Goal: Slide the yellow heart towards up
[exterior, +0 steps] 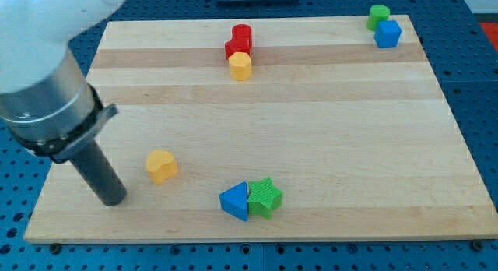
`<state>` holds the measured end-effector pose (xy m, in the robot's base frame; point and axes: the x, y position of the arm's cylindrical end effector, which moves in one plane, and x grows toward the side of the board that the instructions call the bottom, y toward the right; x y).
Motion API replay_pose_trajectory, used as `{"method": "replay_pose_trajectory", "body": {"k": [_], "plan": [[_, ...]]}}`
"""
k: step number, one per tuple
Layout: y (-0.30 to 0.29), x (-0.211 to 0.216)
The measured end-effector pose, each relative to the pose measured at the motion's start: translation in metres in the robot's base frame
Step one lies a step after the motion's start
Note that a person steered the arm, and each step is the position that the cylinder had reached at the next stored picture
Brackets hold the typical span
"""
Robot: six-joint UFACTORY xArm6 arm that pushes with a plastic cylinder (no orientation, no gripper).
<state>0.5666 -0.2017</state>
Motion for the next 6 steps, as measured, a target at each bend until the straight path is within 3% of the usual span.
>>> {"method": "replay_pose_trajectory", "body": {"k": [1,2,4,5,6], "plan": [[0.016,-0.042],[0.053,-0.052],[0.049,-0.011],[0.096,-0.015],[0.123,-0.059]]}}
